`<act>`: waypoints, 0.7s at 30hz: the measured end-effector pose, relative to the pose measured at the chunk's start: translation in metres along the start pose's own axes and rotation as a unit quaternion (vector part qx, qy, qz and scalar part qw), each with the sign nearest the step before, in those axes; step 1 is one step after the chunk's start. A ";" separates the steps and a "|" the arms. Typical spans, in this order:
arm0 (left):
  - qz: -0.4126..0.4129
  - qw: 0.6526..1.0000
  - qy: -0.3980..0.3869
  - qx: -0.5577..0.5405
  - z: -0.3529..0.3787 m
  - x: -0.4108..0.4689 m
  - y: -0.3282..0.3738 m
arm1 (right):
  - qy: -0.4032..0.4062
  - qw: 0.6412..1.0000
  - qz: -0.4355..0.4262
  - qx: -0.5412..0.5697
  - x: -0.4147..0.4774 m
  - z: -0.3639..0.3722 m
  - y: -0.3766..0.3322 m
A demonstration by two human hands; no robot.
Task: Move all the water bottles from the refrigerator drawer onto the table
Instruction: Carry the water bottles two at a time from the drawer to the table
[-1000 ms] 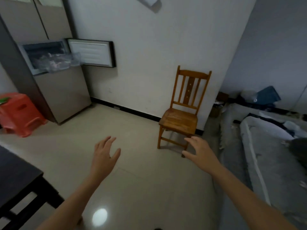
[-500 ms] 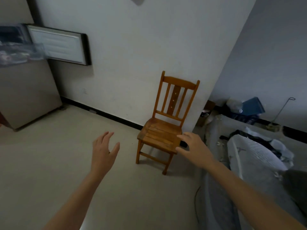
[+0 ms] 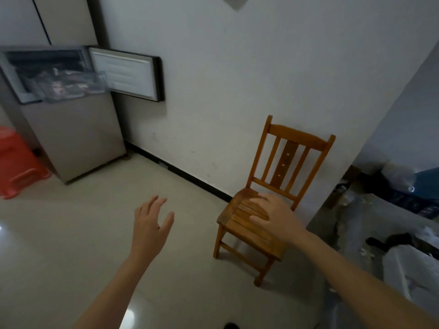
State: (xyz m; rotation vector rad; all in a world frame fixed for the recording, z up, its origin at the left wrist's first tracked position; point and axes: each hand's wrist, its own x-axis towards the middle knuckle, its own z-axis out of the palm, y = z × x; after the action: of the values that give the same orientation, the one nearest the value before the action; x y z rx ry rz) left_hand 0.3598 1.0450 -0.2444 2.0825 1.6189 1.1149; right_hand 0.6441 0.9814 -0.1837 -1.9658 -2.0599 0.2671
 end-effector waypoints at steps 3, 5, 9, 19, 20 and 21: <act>-0.033 0.999 0.036 0.021 0.017 0.030 -0.004 | -0.018 0.999 -0.032 0.001 0.055 -0.003 0.019; -0.055 0.996 0.059 0.031 0.023 0.051 -0.003 | -0.023 0.998 -0.052 0.002 0.089 -0.008 0.030; -0.086 0.988 0.112 0.057 0.026 0.091 0.000 | -0.044 0.993 -0.106 0.014 0.158 -0.012 0.045; -0.197 0.953 0.178 0.147 0.013 0.109 -0.039 | -0.104 0.967 -0.227 0.051 0.280 0.031 0.028; -0.200 0.949 0.186 0.155 0.010 0.113 -0.044 | -0.107 0.965 -0.234 0.050 0.290 0.034 0.024; -0.204 0.945 0.193 0.165 0.007 0.116 -0.050 | -0.109 0.963 -0.242 0.049 0.301 0.038 0.018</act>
State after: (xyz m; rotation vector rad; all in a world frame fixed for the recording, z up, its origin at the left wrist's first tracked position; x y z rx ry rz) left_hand 0.3384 1.1696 -0.2342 1.6372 2.4351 1.2180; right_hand 0.6390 1.2850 -0.2027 -1.3655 -2.5301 0.4826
